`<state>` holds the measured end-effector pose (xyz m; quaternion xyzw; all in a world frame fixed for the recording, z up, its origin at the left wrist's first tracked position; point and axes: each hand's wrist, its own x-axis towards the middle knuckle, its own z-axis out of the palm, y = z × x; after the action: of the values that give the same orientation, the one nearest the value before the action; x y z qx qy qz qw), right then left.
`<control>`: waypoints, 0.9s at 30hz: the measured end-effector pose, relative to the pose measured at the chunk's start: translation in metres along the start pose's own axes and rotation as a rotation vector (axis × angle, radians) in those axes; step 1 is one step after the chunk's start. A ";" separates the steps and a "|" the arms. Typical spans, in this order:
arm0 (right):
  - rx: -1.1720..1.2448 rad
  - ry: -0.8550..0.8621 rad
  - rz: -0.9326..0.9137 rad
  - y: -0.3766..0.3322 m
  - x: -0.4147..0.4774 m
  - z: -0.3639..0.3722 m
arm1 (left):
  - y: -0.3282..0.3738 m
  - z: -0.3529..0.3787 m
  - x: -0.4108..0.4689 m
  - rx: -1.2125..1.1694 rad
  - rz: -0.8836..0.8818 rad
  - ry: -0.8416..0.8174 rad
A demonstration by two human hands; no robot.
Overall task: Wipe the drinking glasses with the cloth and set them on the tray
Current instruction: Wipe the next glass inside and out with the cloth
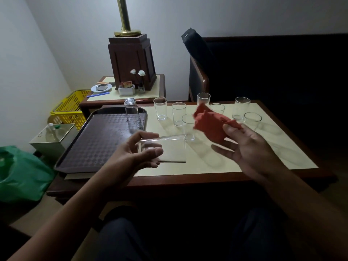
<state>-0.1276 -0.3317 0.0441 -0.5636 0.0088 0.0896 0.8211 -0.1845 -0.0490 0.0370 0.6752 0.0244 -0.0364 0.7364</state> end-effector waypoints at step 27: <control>-0.311 -0.362 0.099 0.050 -0.012 0.014 | 0.004 0.007 -0.008 0.236 0.232 -0.165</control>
<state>-0.1488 -0.3033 0.0045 -0.6569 -0.1250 0.2296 0.7072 -0.1920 -0.0554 0.0422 0.7499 -0.1188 -0.0091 0.6507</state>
